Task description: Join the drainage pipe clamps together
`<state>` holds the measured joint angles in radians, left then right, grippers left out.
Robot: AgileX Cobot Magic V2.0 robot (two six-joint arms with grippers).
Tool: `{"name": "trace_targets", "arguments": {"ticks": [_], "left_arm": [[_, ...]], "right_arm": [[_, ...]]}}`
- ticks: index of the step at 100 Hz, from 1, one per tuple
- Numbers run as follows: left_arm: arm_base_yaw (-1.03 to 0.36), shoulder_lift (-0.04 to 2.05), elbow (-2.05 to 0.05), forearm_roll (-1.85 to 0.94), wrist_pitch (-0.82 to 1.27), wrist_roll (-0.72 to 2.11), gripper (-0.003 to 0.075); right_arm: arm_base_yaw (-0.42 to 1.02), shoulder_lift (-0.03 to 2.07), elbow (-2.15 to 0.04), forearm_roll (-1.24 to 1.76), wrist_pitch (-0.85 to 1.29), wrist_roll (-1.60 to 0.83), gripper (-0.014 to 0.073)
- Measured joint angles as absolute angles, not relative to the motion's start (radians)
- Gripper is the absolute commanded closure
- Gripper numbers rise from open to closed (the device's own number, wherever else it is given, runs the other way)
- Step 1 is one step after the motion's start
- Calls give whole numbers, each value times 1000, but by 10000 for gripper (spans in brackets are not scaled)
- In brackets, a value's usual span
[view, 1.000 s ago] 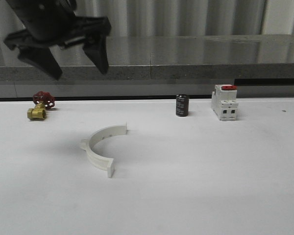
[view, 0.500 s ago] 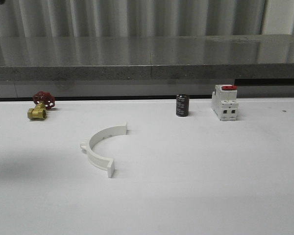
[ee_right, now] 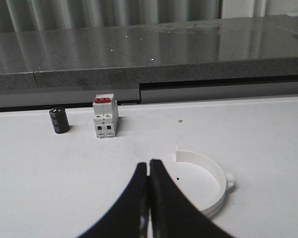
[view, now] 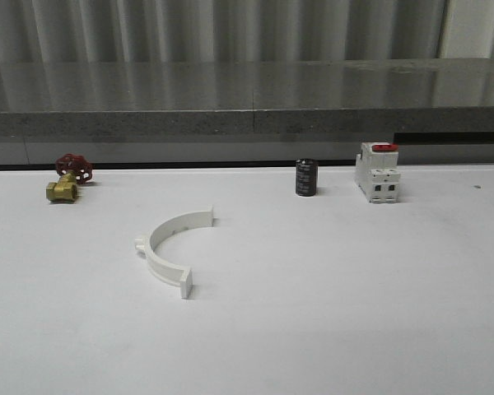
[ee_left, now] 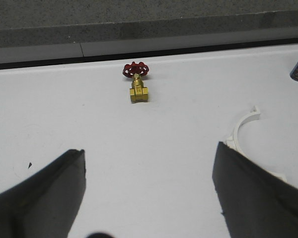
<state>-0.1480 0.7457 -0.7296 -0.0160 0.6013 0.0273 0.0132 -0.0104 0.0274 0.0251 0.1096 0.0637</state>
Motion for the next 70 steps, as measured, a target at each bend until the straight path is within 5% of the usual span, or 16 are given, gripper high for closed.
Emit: {"name": "trace_targets", "arguments": {"ticks": [18,34,70], "left_arm": [[-148,585,-632,-14,595,30,479],[-148,519,-596,-12,593,30,736],[-148,512,-588,-12,591,30,741]], "right_arm": [[13,-10,27,25,94,64,661],[13,-10,27,25,77,64,661],[13,76,-209,36,271,64,661]]}}
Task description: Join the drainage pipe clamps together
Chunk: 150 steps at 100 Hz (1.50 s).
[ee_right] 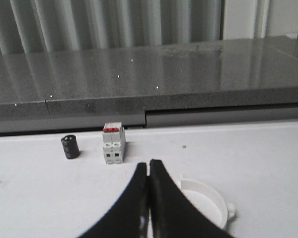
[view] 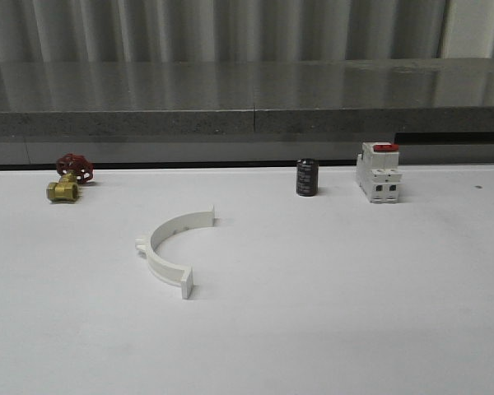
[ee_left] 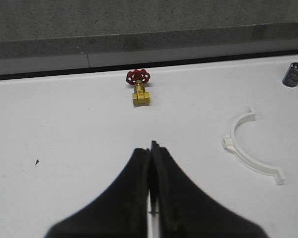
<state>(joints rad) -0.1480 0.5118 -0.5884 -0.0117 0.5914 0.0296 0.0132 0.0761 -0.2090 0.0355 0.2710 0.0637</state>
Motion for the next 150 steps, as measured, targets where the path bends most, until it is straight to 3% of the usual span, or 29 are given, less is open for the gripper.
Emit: {"name": "trace_targets", "arguments": {"ticks": [32,59,69,84,91,113,150], "left_arm": [[-148,512,-588,-12,589,30,741],[-148,512,-588,-12,589,30,741],[-148,512,-588,-12,589,30,741],[-148,512,-588,-12,589,30,741],[-148,512,-588,-12,589,30,741],[-148,512,-588,-12,589,30,741],[-148,512,-588,-12,589,30,741]], "right_arm": [[13,567,-567,37,620,64,661],[13,873,-694,37,663,64,634],[13,930,-696,37,666,64,503],[13,977,-696,37,681,64,134],[13,983,-696,37,691,64,56],[0,1007,-722,40,725,64,105],[-176,1292,-907,42,751,27,105]]}}
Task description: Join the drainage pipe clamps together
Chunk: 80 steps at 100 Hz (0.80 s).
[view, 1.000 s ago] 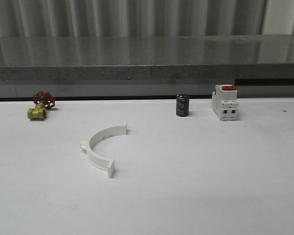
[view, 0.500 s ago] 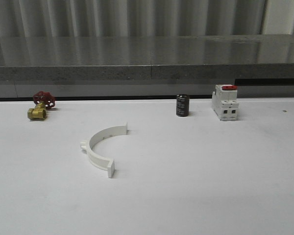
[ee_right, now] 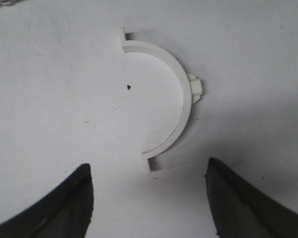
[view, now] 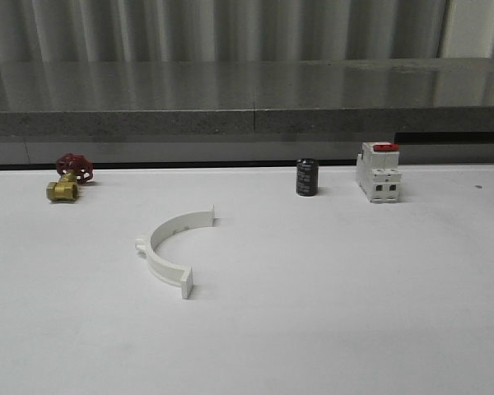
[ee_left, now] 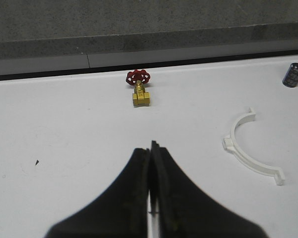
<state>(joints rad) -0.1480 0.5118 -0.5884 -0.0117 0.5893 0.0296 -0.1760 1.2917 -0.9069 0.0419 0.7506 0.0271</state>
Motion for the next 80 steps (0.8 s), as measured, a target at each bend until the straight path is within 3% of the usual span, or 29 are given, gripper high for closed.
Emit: {"name": "trace_targets", "arguments": {"ticks": [41,80], "left_arm": [[-144,512,-588,-12,589,30,741],[-144,512,-588,-12,589,30,741]], "right_arm": [[-273,1681,-1092,42,729,-81,105],[-297,1819,-1135,44,699,-116,105]]}}
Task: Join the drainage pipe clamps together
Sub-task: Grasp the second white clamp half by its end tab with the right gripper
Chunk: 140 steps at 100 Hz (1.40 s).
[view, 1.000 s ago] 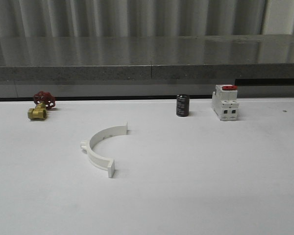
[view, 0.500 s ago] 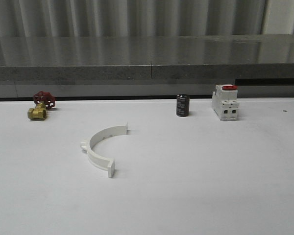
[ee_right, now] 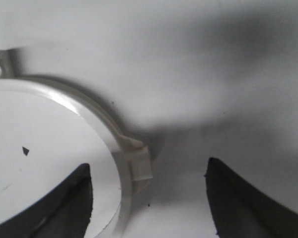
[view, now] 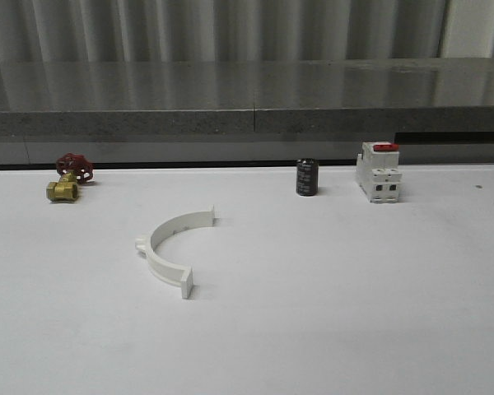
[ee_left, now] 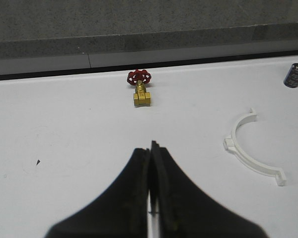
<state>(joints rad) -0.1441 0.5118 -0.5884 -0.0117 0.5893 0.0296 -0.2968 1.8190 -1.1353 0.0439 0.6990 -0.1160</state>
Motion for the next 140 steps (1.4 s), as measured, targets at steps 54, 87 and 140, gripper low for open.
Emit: {"name": "trace_targets", "arguments": {"ticks": [54,87,140], "left_arm": [[-144,512,-588,-12,589,30,741],[-144,512,-588,-12,589,30,741],[-144,512,-588,-12,589,30,741]], "right_arm": [[-297,1873,-1137,53,661,-122,270],[-297,1873,-1137,67,663,-122,505],[-271,1862,-1173,108,725,-101,503]]}}
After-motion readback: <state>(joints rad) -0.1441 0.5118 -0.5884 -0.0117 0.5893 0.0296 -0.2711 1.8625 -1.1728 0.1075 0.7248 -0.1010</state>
